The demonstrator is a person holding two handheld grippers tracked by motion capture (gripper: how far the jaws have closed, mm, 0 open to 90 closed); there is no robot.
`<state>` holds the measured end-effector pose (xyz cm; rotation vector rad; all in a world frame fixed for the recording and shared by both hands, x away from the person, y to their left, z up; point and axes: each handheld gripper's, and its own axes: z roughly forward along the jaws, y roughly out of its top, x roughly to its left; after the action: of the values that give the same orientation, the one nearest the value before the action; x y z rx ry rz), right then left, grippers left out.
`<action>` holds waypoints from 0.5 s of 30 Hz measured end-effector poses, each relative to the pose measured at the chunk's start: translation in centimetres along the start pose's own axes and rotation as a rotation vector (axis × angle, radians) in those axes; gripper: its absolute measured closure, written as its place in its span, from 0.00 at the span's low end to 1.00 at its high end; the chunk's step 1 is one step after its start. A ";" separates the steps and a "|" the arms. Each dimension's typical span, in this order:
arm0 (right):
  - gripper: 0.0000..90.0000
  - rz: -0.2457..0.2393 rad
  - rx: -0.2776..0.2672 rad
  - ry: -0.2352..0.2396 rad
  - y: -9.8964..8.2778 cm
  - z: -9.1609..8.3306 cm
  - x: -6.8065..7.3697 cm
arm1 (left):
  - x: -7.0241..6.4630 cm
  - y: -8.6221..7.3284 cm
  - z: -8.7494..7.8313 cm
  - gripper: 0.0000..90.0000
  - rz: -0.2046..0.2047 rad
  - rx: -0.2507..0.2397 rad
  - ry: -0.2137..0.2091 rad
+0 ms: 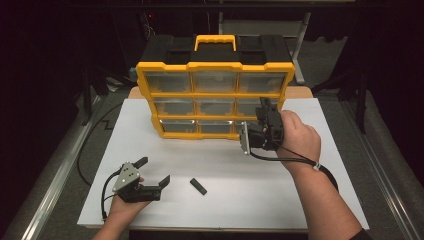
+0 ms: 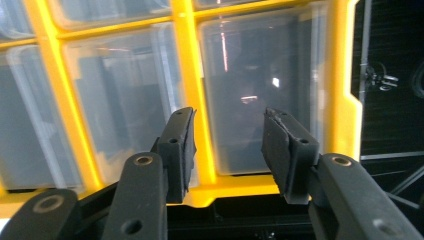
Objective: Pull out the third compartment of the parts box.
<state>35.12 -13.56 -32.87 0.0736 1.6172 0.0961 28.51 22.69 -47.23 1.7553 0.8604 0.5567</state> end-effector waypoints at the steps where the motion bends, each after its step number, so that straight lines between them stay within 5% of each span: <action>1: 0.65 0.001 -0.005 -0.008 0.0 0.0 -0.2 | 0.0 0.0 0.0 0.00 -0.001 -0.001 0.002; 15: 0.73 0.011 -0.007 -0.071 0.4 0.4 -2.6 | -0.1 0.0 0.0 0.00 0.001 -0.001 -0.003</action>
<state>35.69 -13.41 -30.26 0.0790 1.5461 0.1066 28.46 22.59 -47.19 1.7554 0.8568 0.5552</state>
